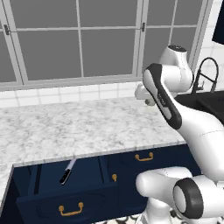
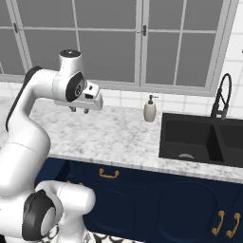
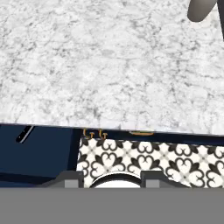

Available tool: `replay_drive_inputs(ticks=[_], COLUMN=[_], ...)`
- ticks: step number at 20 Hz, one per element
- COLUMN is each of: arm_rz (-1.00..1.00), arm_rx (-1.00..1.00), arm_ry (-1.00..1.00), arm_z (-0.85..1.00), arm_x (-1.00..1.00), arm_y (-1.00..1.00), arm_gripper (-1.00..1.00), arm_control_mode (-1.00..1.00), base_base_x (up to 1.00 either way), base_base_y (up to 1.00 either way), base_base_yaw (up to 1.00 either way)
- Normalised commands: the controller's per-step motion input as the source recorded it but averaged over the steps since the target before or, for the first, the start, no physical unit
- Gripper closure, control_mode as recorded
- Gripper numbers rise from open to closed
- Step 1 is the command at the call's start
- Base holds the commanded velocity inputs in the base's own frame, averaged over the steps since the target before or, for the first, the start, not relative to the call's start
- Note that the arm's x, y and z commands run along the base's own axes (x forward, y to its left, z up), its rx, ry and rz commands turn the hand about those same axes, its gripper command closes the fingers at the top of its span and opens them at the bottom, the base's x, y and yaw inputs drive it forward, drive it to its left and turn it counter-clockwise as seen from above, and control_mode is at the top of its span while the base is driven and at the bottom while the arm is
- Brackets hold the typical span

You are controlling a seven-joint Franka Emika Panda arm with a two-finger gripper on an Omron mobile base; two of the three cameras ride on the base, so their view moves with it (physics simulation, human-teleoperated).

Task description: Pick up the knife from the drawer and place it on the cutting board. Then place the meat from the plate to the cutting board.

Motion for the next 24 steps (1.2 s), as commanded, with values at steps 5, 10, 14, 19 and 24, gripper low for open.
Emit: replay_drive_inputs(ticks=[5,10,14,19,24], arm_rz=[0.00,0.01,0.01,0.00,0.00], arm_rx=[0.00,-0.05,-0.08,-0.01,0.00], arm_ry=[-0.10,-0.16,-0.12,-0.04,0.00], arm_z=[0.00,-0.01,0.02,0.00,0.01], arm_x=[-0.62,-1.00,-0.97,-0.91,-0.13], arm_y=[0.04,0.14,0.14,0.00,-0.08], arm_gripper=[-1.00,-1.00,-1.00,-1.00,-1.00], arm_control_mode=[-1.00,-1.00,-1.00,-1.00,1.00], base_base_x=[0.00,0.00,0.00,0.00,-0.26], base_base_y=[0.00,0.00,0.00,0.00,-0.63], base_base_yaw=[0.00,0.00,0.00,0.00,0.08])
